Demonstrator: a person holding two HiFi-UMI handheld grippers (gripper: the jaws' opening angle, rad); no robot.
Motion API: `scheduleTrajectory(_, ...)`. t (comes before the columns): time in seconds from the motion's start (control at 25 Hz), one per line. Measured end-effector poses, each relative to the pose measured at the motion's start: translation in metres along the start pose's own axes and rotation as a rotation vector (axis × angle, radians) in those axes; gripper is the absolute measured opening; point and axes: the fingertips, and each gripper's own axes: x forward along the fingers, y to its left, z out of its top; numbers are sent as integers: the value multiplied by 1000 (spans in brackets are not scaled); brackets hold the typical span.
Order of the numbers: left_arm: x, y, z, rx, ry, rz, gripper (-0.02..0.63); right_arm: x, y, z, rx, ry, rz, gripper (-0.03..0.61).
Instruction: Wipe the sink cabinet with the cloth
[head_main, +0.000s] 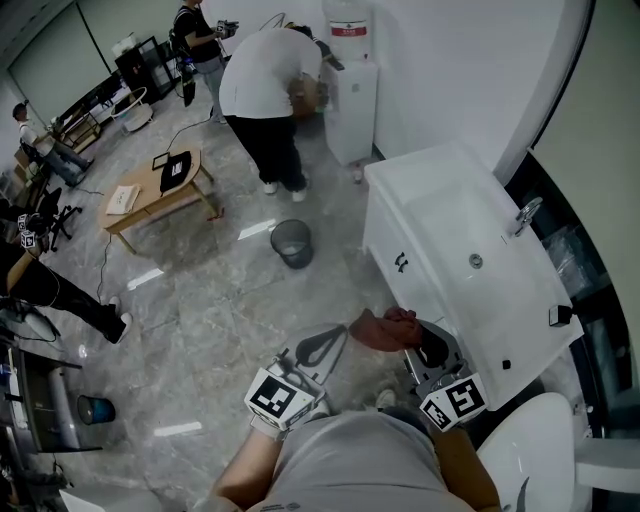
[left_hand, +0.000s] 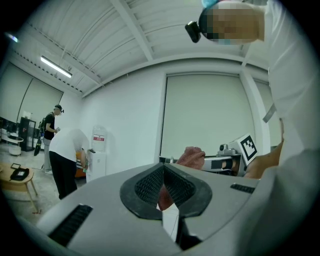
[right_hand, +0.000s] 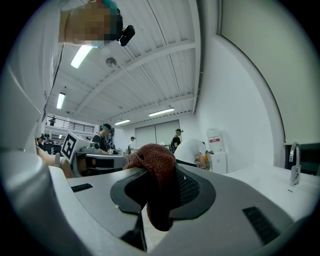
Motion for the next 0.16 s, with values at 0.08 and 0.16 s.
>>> scheduleTrajectory(0.08, 0, -2, 2, -1, -2, -7, 9, -2, -2, 0, 0, 0, -6, 89)
scheduleTrajectory(0.16, 0, -4, 4, -6, 3, -11, 9, -3, -4, 0, 1, 1, -13, 89)
